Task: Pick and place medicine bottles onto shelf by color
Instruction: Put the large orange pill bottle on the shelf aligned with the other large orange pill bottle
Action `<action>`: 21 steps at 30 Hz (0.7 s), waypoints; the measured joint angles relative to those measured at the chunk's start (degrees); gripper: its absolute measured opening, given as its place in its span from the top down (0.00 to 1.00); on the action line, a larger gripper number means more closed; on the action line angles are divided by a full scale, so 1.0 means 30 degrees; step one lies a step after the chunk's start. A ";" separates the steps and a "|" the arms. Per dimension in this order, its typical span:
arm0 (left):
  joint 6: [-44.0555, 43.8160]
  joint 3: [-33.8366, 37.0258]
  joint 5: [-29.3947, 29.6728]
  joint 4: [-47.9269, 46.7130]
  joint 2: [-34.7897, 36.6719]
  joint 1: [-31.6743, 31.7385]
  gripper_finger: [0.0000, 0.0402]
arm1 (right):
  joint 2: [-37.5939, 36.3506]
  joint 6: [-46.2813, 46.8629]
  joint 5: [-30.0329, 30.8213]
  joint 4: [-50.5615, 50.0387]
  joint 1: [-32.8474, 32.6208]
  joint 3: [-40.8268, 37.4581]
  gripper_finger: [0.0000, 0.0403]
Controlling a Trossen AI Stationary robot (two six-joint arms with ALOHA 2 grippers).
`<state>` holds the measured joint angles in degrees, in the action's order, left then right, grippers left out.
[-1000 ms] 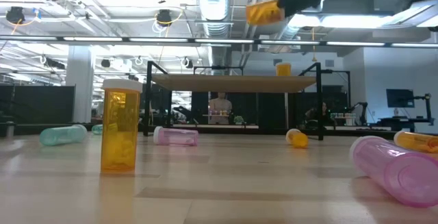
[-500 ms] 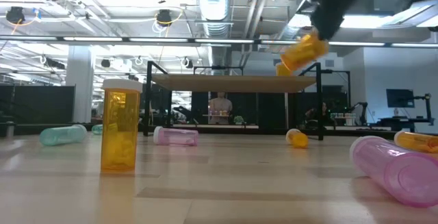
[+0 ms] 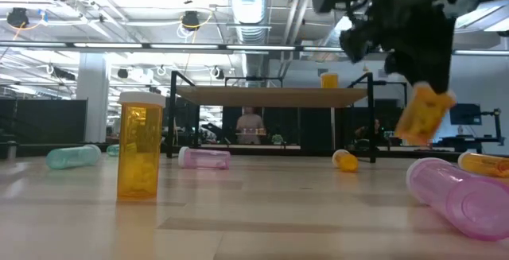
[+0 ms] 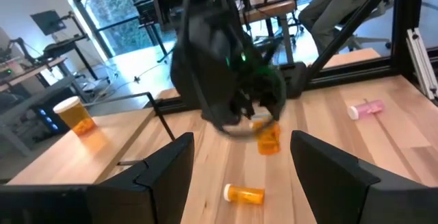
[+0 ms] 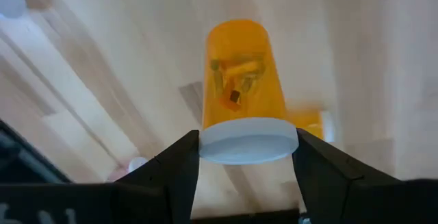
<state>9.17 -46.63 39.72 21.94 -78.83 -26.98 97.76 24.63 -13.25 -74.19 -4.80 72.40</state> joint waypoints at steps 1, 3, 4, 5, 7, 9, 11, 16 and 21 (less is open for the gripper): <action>0.0006 0.0000 -0.0007 -0.0085 0.0000 -0.0007 0.42 | 0.0369 -0.0233 -0.0208 -0.0161 0.0000 -0.0005 0.45; -0.0012 0.0000 -0.0049 -0.0155 0.0000 -0.0007 0.42 | 0.1046 -0.0617 -0.0429 -0.0313 -0.0044 -0.0007 0.45; -0.0062 0.0000 -0.0141 -0.0180 0.0000 -0.0007 0.42 | 0.1354 -0.0778 -0.0637 -0.0414 -0.0038 -0.0007 0.45; -0.0073 0.0000 -0.0153 -0.0232 0.0000 -0.0007 0.42 | 0.1635 -0.0916 -0.0730 -0.0444 -0.0029 -0.0007 0.45; -0.0091 0.0000 -0.0175 -0.0265 0.0000 -0.0007 0.42 | 0.2080 -0.1182 -0.0947 -0.0629 -0.0029 -0.0007 0.45; -0.0146 0.0000 -0.0175 -0.0348 0.0000 -0.0007 0.42 | 0.2505 -0.1383 -0.1064 -0.0701 -0.0029 -0.0007 0.45; -0.0207 0.0000 -0.0175 -0.0379 0.0000 -0.0007 0.42 | 0.2691 -0.1435 -0.1138 -0.0741 -0.0015 -0.0003 0.45; -0.0325 0.0000 -0.0190 -0.0541 0.0000 -0.0007 0.42 | 0.2802 -0.1438 -0.1246 -0.0608 -0.0010 0.0015 0.45; -0.0437 0.0000 -0.0559 -0.0533 0.0000 -0.0007 0.42 | 0.2642 -0.1430 -0.1166 -0.0363 0.0146 0.0048 0.41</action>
<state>7.86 -46.63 38.05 20.34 -78.83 -27.00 105.69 20.34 -16.75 -75.28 -4.36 72.54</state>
